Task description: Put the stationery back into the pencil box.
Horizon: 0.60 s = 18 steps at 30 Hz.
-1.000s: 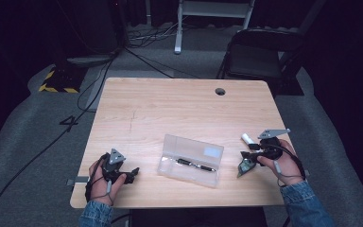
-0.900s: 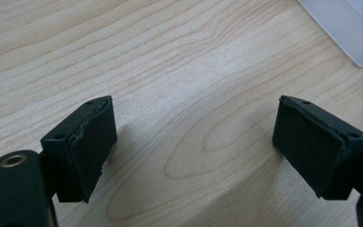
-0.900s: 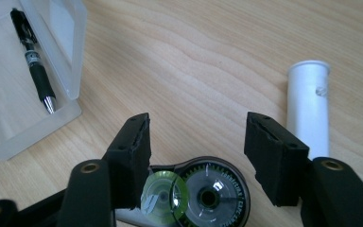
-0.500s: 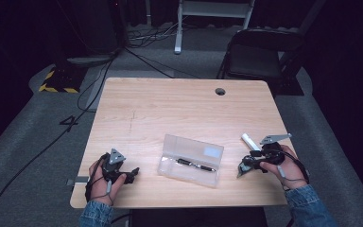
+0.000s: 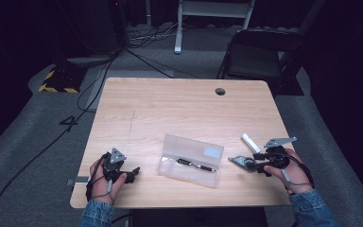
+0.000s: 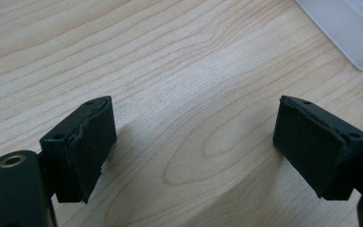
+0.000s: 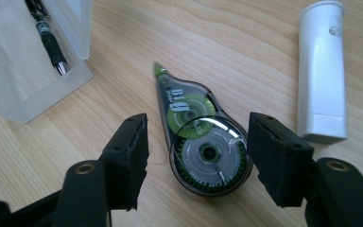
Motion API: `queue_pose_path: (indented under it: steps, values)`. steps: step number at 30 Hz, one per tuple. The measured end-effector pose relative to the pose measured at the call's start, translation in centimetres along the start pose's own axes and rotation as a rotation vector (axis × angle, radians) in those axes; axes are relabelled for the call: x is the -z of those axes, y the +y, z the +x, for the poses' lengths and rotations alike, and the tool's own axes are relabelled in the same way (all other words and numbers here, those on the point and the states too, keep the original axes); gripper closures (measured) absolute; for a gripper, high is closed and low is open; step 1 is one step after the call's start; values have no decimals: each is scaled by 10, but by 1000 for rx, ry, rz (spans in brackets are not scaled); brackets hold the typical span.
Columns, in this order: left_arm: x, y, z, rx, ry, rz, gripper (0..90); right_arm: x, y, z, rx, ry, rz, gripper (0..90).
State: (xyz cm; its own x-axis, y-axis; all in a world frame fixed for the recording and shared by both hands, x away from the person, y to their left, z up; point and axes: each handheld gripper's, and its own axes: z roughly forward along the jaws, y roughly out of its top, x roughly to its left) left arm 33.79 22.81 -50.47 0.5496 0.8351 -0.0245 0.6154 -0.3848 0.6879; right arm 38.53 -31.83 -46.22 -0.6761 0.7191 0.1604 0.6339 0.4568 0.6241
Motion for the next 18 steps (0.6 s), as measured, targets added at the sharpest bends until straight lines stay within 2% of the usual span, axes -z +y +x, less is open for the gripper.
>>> queue_pose_path:
  steps: [4, 7, 9, 12, 18]
  values:
    - [-1, 0, 0, -1, 2, -5, 144, -1, 3, 4, 21, -3, -15, 403]
    - [-1, 0, 0, -1, 2, -5, 145, -10, 6, 8, 69, -27, -22, 395]
    - [-1, 0, 0, -2, 2, -5, 145, -16, 6, 10, 75, -34, -17, 393]
    - [-1, 0, 0, -2, 2, -5, 145, -25, 7, 11, 58, -49, 2, 374]
    - [-1, 0, 0, -2, 2, -6, 145, -30, 10, 14, 97, -101, -3, 415]
